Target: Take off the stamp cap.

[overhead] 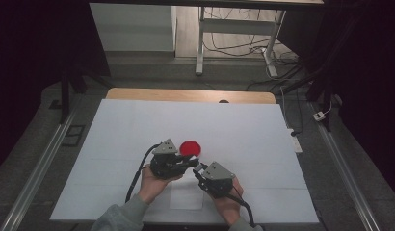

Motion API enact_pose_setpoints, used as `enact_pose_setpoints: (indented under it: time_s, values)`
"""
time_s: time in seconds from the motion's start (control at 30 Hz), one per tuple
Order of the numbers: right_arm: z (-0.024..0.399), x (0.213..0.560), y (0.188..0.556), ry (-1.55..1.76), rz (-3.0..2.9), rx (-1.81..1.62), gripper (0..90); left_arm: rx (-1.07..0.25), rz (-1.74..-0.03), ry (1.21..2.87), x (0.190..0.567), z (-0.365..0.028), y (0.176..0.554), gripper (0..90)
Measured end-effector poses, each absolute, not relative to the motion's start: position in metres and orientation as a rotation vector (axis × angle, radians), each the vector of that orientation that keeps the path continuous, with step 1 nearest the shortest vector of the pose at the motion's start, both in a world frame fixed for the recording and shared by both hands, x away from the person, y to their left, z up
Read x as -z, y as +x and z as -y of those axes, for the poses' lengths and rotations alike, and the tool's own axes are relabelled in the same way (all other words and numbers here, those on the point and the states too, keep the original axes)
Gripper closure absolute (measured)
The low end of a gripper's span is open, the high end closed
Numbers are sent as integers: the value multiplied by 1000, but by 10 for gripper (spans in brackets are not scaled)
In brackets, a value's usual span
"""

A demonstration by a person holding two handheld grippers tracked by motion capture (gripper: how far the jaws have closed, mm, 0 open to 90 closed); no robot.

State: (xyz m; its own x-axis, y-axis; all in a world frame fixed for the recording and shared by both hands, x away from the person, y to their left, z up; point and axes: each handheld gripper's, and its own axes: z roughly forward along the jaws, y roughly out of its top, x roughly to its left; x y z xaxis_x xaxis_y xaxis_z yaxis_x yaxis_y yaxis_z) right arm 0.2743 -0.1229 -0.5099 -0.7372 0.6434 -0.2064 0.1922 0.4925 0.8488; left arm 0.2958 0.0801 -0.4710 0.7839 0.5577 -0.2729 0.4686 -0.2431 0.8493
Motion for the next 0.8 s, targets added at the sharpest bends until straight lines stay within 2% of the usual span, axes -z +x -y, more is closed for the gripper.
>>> enact_pose_setpoints:
  time_s: [0.8]
  values:
    - [124,510,272,669,-2216,-1165,662,-101,-768,1877,471,-80,295,759]
